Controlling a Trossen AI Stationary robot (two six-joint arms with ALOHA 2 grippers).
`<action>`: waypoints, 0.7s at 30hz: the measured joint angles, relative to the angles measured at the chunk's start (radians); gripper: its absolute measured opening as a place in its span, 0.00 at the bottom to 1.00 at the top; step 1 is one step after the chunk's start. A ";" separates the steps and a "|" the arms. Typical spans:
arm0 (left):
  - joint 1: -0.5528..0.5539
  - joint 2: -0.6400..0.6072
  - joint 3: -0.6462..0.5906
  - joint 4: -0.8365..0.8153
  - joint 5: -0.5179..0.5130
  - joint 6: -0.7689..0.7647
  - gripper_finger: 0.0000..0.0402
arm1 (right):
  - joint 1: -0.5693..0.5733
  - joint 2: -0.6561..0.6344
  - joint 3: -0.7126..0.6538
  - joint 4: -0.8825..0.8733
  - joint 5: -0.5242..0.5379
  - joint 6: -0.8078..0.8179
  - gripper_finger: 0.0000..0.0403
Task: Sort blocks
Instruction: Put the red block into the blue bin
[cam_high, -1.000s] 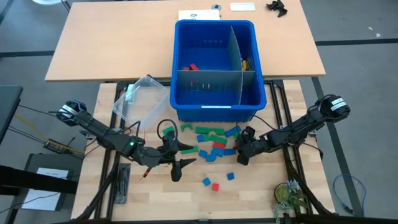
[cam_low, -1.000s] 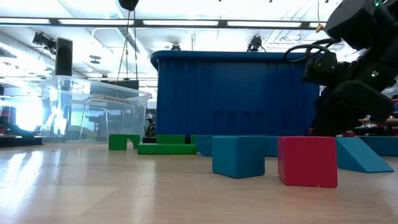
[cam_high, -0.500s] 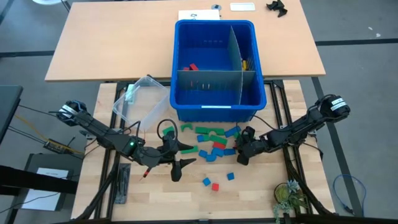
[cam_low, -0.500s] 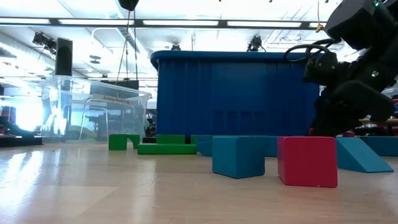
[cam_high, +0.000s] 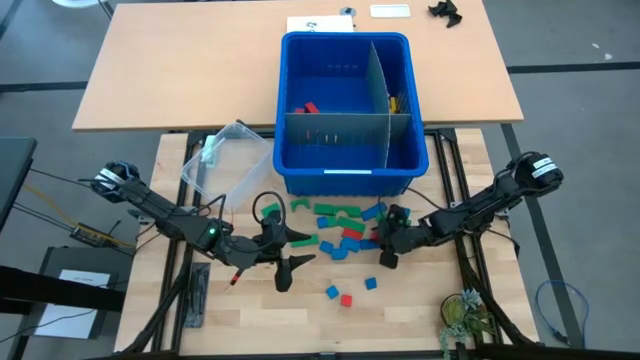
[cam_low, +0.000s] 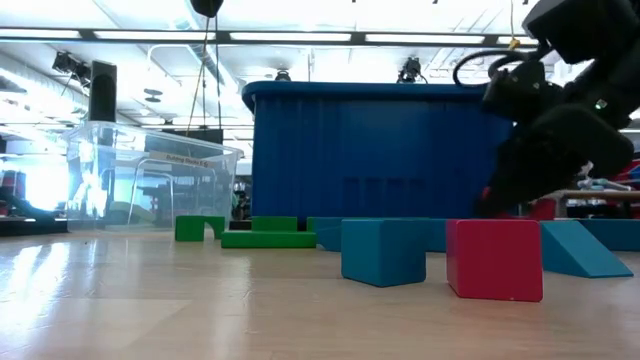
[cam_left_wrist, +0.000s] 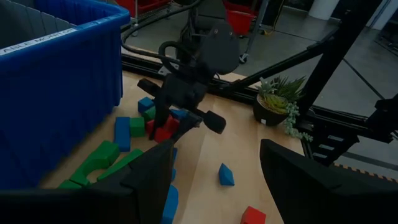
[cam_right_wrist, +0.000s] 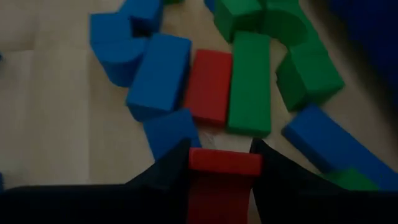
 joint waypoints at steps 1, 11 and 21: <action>0.000 0.000 0.000 0.000 0.000 0.000 0.62 | 0.000 0.000 0.010 -0.002 -0.001 -0.014 0.32; 0.000 0.000 0.000 0.000 0.000 0.000 0.62 | 0.000 0.000 0.195 -0.073 -0.007 -0.190 0.32; 0.000 0.000 0.000 0.000 0.000 0.000 0.62 | 0.000 0.000 0.459 -0.230 -0.024 -0.308 0.32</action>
